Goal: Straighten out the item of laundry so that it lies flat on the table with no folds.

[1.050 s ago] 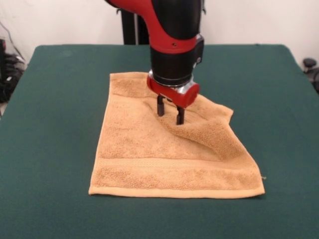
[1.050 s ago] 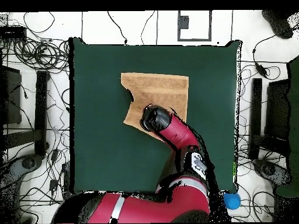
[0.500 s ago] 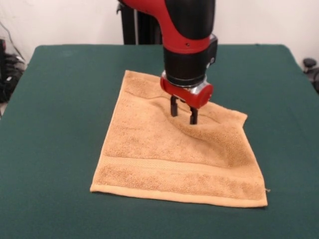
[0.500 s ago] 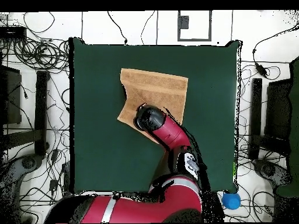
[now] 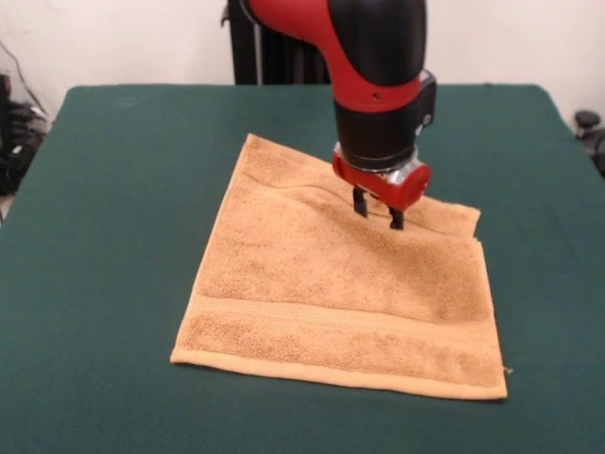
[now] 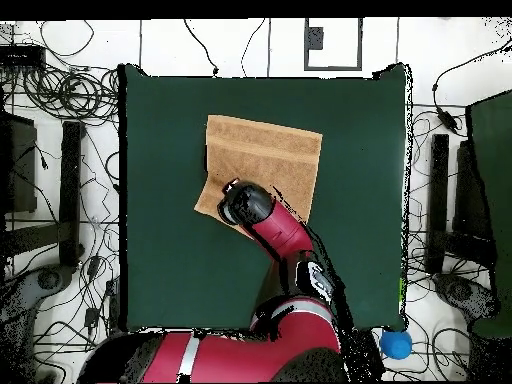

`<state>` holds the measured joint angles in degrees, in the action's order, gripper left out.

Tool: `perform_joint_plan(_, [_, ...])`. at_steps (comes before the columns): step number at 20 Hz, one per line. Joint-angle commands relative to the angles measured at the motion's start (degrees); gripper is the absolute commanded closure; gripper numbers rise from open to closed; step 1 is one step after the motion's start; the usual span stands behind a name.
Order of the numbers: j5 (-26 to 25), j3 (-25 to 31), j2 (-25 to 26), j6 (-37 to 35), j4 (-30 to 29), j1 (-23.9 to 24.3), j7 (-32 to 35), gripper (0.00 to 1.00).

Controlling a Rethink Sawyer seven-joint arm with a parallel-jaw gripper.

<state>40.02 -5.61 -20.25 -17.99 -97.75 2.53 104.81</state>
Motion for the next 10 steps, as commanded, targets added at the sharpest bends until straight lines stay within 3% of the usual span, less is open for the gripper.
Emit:
perform_joint_plan(1, [3.52, 10.42, 3.22, -6.17, -3.05, -1.5, 15.2, 0.0])
perform_joint_plan(10, [1.52, 8.71, 2.64, -12.18, -1.76, -0.69, 14.14, 0.0])
